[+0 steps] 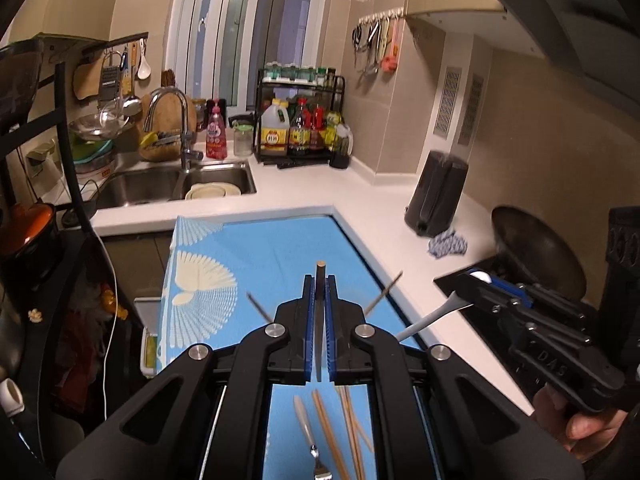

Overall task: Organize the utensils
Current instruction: 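Lift the chopstick and white spoon and carry both over the container, then open the right gripper to drop the spoon while the left gripper releases the chopstick into the container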

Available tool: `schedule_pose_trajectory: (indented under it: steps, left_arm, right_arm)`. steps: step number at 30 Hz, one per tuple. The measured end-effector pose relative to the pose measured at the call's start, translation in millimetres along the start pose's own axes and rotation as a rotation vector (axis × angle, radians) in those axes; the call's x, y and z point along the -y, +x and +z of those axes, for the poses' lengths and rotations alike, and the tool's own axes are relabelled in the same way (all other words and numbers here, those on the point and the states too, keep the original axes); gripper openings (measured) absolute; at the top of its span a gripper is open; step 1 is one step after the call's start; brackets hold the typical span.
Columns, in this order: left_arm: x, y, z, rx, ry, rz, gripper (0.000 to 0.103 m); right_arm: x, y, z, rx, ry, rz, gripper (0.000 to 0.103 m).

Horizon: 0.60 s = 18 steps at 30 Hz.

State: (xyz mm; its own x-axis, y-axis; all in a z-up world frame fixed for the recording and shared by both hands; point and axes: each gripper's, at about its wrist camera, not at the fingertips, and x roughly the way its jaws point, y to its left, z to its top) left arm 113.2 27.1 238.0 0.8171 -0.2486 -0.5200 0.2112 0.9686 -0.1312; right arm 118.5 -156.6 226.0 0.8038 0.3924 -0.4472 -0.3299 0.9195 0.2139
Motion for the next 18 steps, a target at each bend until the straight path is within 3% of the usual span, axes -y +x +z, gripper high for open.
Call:
schedule_pose_trajectory:
  steps: [8,18]
  left_arm:
    - [-10.5,30.4,36.0,0.042,-0.035,0.018,0.005]
    - [-21.1,123.2,7.8,-0.116,-0.017,0.061,0.005]
  right_arm:
    - [8.2,52.9,23.7,0.017,0.04,0.019,0.012]
    - [27.8,135.9,-13.9,-0.101,0.04,-0.018,0.012]
